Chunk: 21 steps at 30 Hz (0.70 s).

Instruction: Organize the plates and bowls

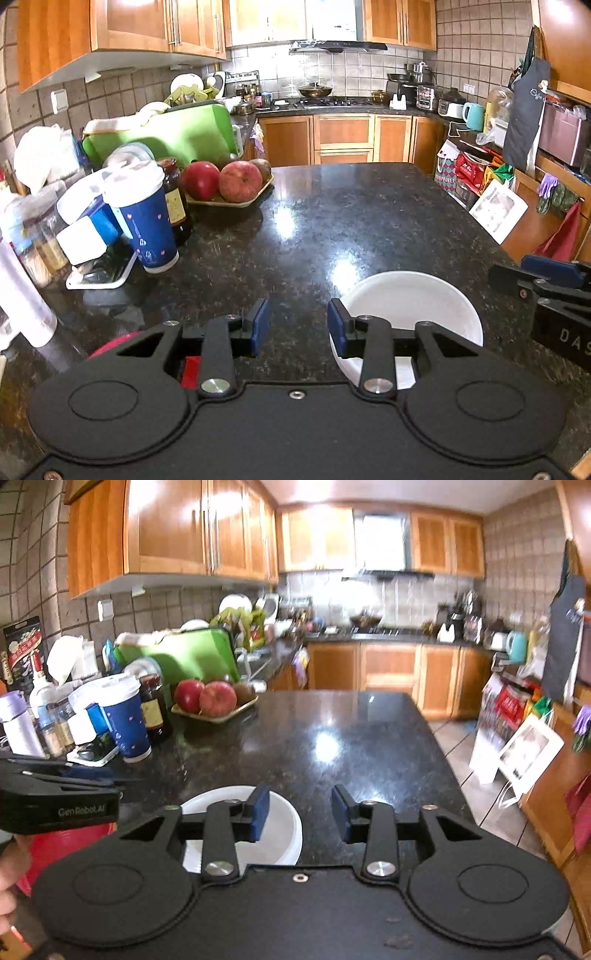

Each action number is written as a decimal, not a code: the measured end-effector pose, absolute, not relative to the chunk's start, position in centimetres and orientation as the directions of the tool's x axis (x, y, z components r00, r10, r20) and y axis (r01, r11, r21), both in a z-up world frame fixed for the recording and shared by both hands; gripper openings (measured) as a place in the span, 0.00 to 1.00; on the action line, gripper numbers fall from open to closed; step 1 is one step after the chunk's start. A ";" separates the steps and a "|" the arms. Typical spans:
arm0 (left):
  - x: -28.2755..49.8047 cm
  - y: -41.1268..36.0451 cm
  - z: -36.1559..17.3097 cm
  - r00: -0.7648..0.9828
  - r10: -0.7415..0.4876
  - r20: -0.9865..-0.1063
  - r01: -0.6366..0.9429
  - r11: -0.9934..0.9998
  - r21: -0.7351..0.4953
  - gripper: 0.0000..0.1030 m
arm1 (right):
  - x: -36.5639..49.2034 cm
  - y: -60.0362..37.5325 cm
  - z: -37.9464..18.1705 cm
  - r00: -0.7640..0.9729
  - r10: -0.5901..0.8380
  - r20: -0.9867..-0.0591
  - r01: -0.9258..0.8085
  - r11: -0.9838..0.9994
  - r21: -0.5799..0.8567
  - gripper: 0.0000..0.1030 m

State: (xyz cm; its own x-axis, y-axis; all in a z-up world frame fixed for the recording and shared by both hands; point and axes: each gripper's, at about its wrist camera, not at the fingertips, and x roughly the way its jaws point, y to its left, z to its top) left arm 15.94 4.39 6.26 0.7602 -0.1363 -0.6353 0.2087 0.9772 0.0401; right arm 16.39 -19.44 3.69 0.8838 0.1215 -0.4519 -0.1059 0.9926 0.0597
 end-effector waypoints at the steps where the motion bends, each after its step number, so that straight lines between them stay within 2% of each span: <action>1: 15.8 4.5 6.1 0.760 -0.133 -0.636 0.205 0.978 0.041 0.45 | 16.2 -19.3 3.5 0.895 0.111 -0.432 -0.094 0.994 0.062 0.45; 2: 15.7 4.5 6.0 0.761 -0.129 -0.636 0.201 0.979 0.042 0.45 | 16.0 -19.1 3.3 0.902 0.103 -0.420 -0.082 0.994 0.066 0.51; 4: 15.5 4.6 5.7 0.762 -0.130 -0.634 0.200 0.979 0.040 0.45 | 15.9 -18.7 2.7 0.910 0.083 -0.407 -0.056 0.995 0.078 0.55; 9: 15.3 5.1 4.9 0.751 -0.162 -0.639 0.221 0.975 0.011 0.51 | 15.9 -17.3 1.4 0.914 0.029 -0.404 -0.002 0.998 0.067 0.56; 14: 14.8 5.7 4.5 0.753 -0.208 -0.624 0.273 0.962 0.009 0.51 | 15.9 -16.4 0.8 0.912 -0.037 -0.409 0.050 0.999 0.020 0.56; 21: 14.4 6.3 4.3 0.733 -0.278 -0.621 0.354 0.935 -0.001 0.51 | 16.5 -17.3 0.4 0.879 -0.027 -0.476 0.139 0.970 0.201 0.56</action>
State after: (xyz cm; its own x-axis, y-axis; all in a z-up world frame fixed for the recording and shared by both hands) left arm 14.41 6.29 4.31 0.7328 -0.2779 -0.6211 0.3538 0.9353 -0.0010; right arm 16.48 -17.27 0.39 0.8793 -0.0273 -0.4756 0.1391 0.9696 0.2014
